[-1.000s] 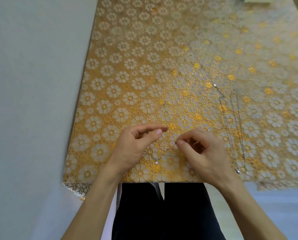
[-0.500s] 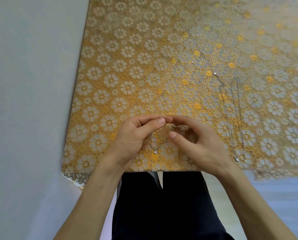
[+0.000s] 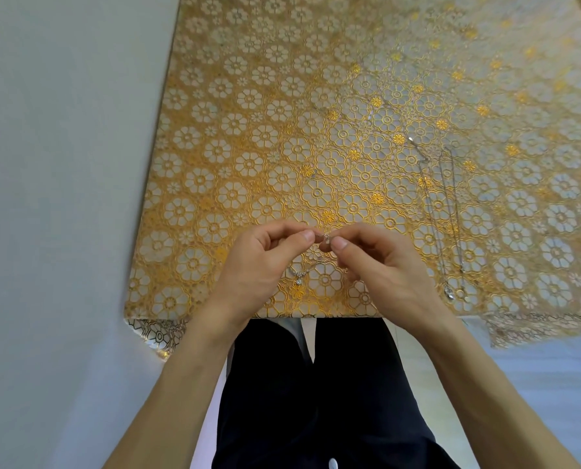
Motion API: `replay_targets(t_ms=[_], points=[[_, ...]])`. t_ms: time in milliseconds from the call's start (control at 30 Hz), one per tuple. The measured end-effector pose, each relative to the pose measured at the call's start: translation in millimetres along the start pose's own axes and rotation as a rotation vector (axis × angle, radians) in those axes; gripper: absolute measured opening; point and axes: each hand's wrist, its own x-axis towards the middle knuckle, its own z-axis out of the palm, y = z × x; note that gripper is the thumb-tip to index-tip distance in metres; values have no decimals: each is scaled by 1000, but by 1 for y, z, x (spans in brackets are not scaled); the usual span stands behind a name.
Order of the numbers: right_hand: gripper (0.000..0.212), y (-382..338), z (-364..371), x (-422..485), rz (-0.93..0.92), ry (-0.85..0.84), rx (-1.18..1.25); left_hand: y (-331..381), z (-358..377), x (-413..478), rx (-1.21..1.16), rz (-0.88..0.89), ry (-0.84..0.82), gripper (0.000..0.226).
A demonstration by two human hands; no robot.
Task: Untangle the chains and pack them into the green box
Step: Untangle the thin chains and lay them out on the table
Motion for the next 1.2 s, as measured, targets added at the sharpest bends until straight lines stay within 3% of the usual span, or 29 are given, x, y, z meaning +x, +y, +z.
replay_targets(t_ms=[500,633,800,1033,1200], points=[[12,-3,-3,-9,-44,122,-56,-5,-1,-5,89,34,60,18],[21,-5,-6,-9,-14,95,-77,-5,-2,-3,91,13,56,17],[16,-10,-7,-5,-1,5,-104,0,-4,3,90,25,32,12],[16,-22,-11,-6,-67,61,-171,0,-7,5,135,71,-41,12],[17,-38,-24,-5,-42,118,-219,1,-14,-3,-3,29,-31,19]])
